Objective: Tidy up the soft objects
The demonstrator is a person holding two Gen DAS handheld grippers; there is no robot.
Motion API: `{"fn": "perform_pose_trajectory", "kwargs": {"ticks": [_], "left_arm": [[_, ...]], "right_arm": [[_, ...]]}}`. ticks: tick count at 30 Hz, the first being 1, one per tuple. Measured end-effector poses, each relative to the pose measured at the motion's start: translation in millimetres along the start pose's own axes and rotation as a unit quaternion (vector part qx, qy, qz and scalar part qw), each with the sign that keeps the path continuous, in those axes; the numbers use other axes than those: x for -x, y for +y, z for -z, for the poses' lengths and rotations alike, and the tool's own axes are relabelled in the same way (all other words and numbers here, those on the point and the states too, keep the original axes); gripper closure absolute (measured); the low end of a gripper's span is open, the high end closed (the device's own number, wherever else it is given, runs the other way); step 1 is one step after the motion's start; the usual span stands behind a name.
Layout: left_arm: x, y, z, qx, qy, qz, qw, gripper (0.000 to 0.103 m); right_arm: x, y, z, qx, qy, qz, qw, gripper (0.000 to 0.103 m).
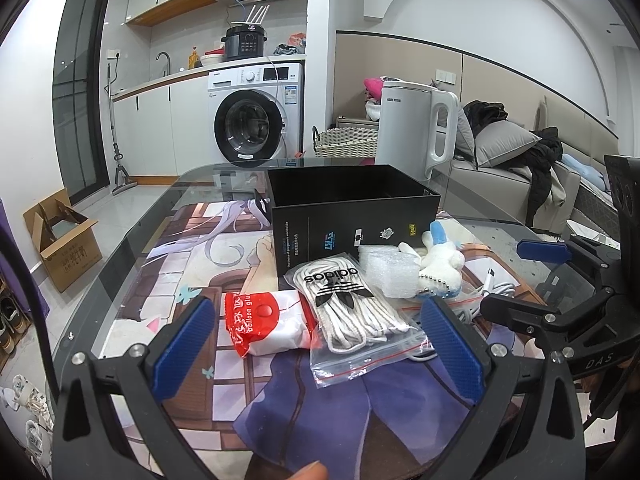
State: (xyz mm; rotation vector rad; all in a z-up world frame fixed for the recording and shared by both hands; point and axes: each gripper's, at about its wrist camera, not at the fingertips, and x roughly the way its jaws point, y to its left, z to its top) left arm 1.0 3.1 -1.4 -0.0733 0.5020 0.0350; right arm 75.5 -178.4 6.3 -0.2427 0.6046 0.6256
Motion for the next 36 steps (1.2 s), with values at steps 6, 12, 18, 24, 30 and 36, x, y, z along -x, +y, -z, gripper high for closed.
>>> {"fn": "perform_pose_trajectory", "kwargs": {"ticks": [6,12,18,24,30,36], "left_arm": [[0.1,1.1,-0.5,0.0,0.0,-0.001,1.0,0.0],[-0.8,2.7,-1.9,0.001,0.002,-0.004,1.0,0.0],[-2.2,0.5,-5.3,-0.007,0.008,-0.001,0.9999,0.0],[-5.5,5.6,-10.9,-0.005,0.01,-0.003,0.9999,0.0],[-7.2,15.9,-20.5,0.007,0.002,-0.006,1.0,0.0],[-13.0,15.2,-27.0,0.007,0.005,-0.001,1.0,0.0]], "right_arm": [[-0.4,-0.1,0.1,0.0,0.001,-0.001,1.0,0.0],[-2.6,2.5,-2.2,0.006,0.005,0.001,1.0,0.0],[-6.8,5.2,-7.9,0.014,0.009,-0.005,1.0,0.0],[-19.0,4.2,-13.4,0.019,0.029,-0.01,0.999,0.0],[-32.1,12.5,-19.4,0.031,0.047,-0.015,0.998,0.0],[-44.0,16.9,-27.5,0.034,0.056,-0.011,0.998,0.0]]}}
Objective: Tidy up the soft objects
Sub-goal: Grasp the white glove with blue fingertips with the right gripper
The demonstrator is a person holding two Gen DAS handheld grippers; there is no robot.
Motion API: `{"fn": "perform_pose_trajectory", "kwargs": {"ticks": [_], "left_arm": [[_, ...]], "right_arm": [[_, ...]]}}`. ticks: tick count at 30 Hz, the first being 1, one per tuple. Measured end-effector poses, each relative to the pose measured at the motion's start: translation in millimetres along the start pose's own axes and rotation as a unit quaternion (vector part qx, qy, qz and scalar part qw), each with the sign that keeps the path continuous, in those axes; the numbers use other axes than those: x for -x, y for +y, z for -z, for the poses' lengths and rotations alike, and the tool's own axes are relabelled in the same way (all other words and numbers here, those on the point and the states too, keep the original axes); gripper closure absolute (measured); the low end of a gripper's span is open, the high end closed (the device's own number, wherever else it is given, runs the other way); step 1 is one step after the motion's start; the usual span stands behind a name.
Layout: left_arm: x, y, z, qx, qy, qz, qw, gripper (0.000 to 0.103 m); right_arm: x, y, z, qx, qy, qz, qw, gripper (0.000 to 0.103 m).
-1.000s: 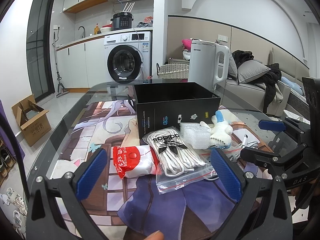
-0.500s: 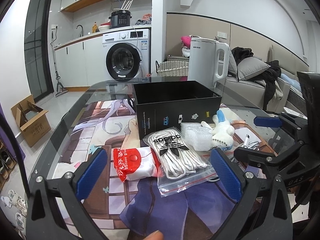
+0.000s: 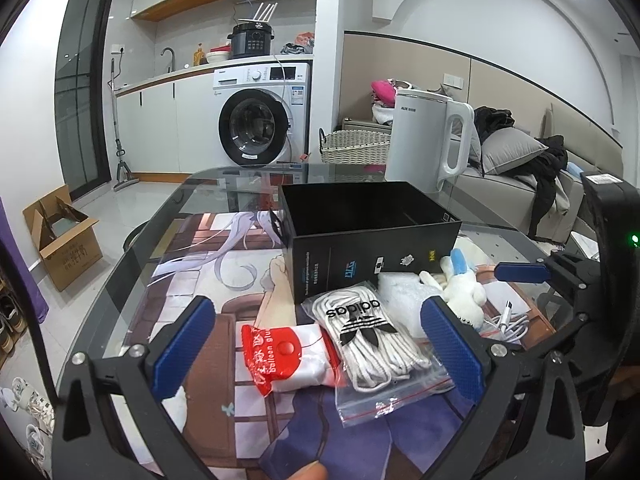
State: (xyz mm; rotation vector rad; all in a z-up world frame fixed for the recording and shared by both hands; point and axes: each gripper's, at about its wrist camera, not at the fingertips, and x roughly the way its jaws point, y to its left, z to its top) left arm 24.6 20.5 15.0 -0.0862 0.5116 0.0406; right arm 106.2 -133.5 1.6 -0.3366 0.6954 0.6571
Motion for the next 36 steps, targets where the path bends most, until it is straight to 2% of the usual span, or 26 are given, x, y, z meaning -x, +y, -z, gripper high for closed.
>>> {"fn": "perform_pose_trajectory", "kwargs": {"ticks": [4,12,15,21,26,27,29,32,36], "left_arm": [[-3.0,-0.6,-2.8,0.002,0.002,0.002,1.0,0.0],[-7.5,-8.9,-5.7,-0.013,0.002,0.004,0.9999,0.0],[-8.2,-11.9,-3.2,-0.021,0.005,0.002,0.9998,0.0],[-8.9,-12.7,-0.7,-0.023,0.012,0.006,0.9996,0.0],[-10.9,-9.9,-0.7,-0.018,0.014,0.003,0.9997,0.0],[-11.5,-9.5,-0.6,-0.018,0.015,0.002,0.9997,0.0],[-12.9,-8.6,0.1,-0.017,0.017,0.002,0.9997,0.0],[-14.3,-8.3,1.1,-0.016,0.018,0.002,0.9997,0.0],[-15.3,-7.8,1.6,-0.016,0.019,0.002,0.9997,0.0]], "right_arm": [[-7.4,-12.6,0.2,-0.023,0.022,-0.015,0.999,0.0],[6.3,-45.3,9.6,-0.045,0.031,0.006,0.998,0.0],[6.6,-44.8,8.9,-0.051,0.023,0.0,0.998,0.0],[-4.6,-46.2,2.6,-0.106,0.018,-0.029,0.994,0.0],[-7.8,-46.3,-4.6,-0.104,0.014,-0.022,0.994,0.001],[-9.2,-47.7,-4.4,-0.11,0.016,-0.023,0.994,0.004],[-12.9,-49.4,-4.4,-0.113,0.023,-0.031,0.993,0.026],[-15.3,-48.5,-2.5,-0.11,0.03,-0.037,0.993,0.041],[-12.5,-45.8,-0.9,-0.105,0.025,-0.039,0.993,0.053]]}}
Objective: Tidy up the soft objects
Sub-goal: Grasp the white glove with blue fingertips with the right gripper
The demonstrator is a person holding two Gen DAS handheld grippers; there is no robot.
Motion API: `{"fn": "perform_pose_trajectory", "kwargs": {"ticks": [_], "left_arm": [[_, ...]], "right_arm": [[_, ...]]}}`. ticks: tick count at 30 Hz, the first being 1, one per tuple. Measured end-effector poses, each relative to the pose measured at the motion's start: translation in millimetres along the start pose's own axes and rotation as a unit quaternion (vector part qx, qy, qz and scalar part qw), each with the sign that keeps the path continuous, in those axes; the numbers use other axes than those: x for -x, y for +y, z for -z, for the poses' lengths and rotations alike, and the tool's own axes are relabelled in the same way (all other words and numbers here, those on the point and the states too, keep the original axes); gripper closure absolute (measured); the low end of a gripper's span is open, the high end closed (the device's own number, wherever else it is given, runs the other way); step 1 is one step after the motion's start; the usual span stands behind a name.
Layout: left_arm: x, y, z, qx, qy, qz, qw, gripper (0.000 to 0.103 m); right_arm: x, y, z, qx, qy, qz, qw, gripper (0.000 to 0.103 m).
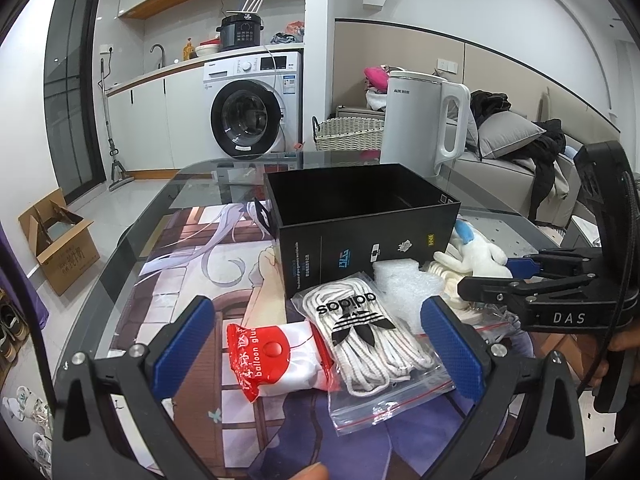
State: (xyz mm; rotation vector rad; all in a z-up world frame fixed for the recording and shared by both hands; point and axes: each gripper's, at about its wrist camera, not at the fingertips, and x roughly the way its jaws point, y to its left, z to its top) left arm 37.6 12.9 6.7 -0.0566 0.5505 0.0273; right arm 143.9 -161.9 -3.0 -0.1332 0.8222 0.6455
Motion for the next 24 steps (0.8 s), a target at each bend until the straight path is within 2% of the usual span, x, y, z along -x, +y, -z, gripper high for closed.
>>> {"fn": "perform_pose_trajectory", "kwargs": {"ticks": [3,4,11,18,24], "left_arm": [[-0.2,-0.1,0.1,0.0,0.001,0.0,1.0,0.0],[-0.6,0.2,0.2,0.0,0.0,0.0,1.0,0.0],[-2.1,-0.3,2.9,-0.001,0.004,0.0,1.0,0.0],[-6.0,-0.5,5.8,0.0,0.018,0.003,0.9998,0.0],[-12.7,-2.3,9.6,0.005,0.041,0.017,0.999,0.0]], "right_arm": [[4.1,-2.4,1.8,-0.006,-0.006,-0.002,1.0,0.061],[5.9,-3.8,1.9,-0.008,-0.008,-0.002,1.0,0.067],[22.5,-11.2,5.5,-0.022,-0.028,0.001,0.999,0.079],[34.9,-14.7,8.2,-0.023,-0.043,-0.002,0.999,0.079],[52.3,-13.8,6.5,-0.019,-0.082,-0.014,0.996,0.079]]}}
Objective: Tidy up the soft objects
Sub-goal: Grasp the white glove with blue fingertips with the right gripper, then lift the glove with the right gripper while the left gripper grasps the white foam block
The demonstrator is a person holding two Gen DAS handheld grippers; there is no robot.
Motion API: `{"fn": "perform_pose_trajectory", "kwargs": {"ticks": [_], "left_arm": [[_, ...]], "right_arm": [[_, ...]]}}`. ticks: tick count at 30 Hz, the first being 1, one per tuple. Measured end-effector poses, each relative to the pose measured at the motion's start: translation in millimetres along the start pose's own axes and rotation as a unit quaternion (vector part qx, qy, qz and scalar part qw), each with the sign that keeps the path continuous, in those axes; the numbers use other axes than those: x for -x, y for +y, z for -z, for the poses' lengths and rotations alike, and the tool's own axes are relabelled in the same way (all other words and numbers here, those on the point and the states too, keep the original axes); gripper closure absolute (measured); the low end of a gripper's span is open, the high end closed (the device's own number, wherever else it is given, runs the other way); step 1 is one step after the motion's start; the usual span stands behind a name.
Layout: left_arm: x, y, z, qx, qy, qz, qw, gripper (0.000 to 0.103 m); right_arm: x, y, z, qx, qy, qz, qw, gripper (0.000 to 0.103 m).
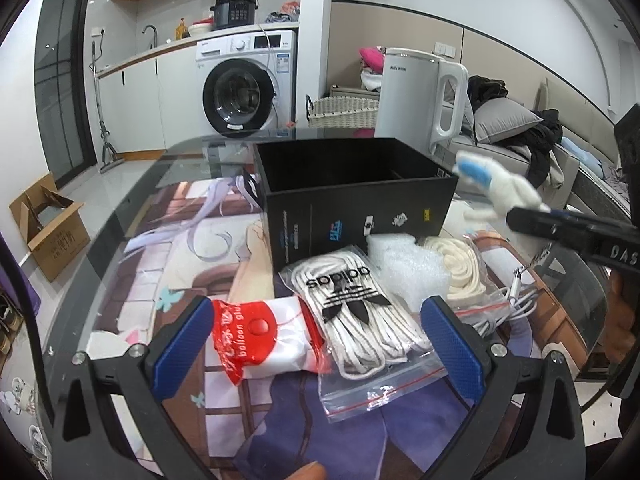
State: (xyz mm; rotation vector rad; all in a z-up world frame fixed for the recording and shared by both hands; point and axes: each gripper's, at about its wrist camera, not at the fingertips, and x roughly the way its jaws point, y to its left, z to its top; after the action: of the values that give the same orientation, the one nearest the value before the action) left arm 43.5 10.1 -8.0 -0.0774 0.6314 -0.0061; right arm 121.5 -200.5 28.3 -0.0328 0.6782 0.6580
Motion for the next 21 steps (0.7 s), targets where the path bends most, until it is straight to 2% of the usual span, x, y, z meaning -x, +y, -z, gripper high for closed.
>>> {"fn": "perform_pose_trajectory", "kwargs": {"ticks": [6,10,14,21], "left_arm": [[1.7,-3.7,-2.2,-0.006,0.002,0.003,1.0,0.0],[2.8,-8.5,-4.1,-0.006,0.002,0.023,0.9997,0.0],[-2.0,-18.6,-6.3,-0.016,0.005,0.026,0.9995,0.0],[-18.1,-25.3,-17.5,-0.005,0.018,0.053,0.9984,0.001]], "right_arm": [[10.2,10.5,-3.3,0.018,-0.021,-0.018,0.999,0.08],[7.6,13.1,-3.8,0.02,-0.017,-0.023,0.999,0.08],[9.1,14.9,-4.2,0.022,-0.021,-0.025,0.999,0.081],[13.8,9.5,-4.9,0.023,-0.027,-0.025,0.999,0.081]]}}
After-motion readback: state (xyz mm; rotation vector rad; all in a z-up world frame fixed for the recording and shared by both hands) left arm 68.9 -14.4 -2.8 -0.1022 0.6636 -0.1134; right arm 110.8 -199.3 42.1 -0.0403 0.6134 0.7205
